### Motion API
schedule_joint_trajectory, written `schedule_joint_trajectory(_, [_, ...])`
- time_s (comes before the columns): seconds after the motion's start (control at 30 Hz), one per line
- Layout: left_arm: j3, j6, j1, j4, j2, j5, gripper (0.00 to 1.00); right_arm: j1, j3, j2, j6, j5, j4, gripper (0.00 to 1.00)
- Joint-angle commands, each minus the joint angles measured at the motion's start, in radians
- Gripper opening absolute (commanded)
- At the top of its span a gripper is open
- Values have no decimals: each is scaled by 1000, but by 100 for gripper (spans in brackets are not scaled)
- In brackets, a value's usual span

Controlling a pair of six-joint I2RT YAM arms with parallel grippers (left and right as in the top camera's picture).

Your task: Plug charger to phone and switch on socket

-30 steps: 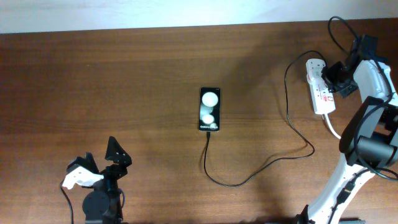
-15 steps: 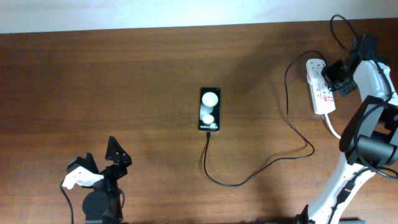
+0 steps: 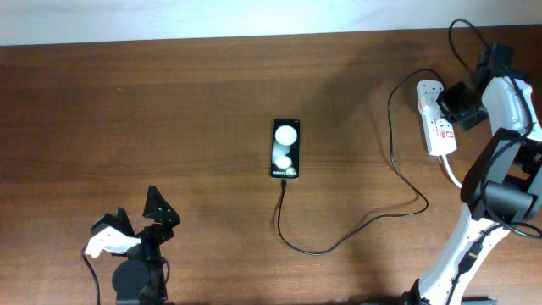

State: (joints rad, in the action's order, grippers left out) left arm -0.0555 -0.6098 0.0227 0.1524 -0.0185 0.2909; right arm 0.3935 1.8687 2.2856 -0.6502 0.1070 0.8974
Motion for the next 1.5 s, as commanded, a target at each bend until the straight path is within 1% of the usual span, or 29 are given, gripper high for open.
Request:
schedule_joint_trajectory(0.0, [8, 19, -5, -3, 2, -7, 99, 33, 138, 27, 7, 13, 81, 4])
schedule_joint_trajectory(0.1, [8, 19, -5, -3, 2, -7, 99, 45, 194, 27, 7, 13, 112, 4])
schedule_joint_trajectory(0.33, [8, 19, -5, -3, 2, -7, 99, 24, 180, 29, 6, 13, 149, 4])
schedule_joint_trajectory(0.5, [8, 19, -5, -3, 2, -7, 99, -6, 132, 29, 6, 8, 115, 4])
schedule_joint_trajectory(0.6, [8, 19, -5, -3, 2, -7, 99, -6, 129, 34, 6, -40, 117, 4])
schedule_joint_trajectory(0.7, [8, 19, -5, -3, 2, -7, 99, -6, 129, 41, 6, -49, 117, 4])
schedule_joint_trajectory(0.87, [8, 19, -5, -3, 2, -7, 99, -7, 129, 79, 6, -28, 122, 4])
schedule_joint_trajectory(1.2, [8, 20, -5, -3, 2, -7, 99, -14, 128, 90, 6, -19, 99, 4])
schedule_joint_trajectory(1.33, [8, 19, -5, -3, 2, -7, 99, -73, 127, 175, 7, -1, 165, 4])
schedule_joint_trajectory(1.47, [8, 20, -5, -3, 2, -7, 99, -85, 129, 168, 26, -14, 194, 4])
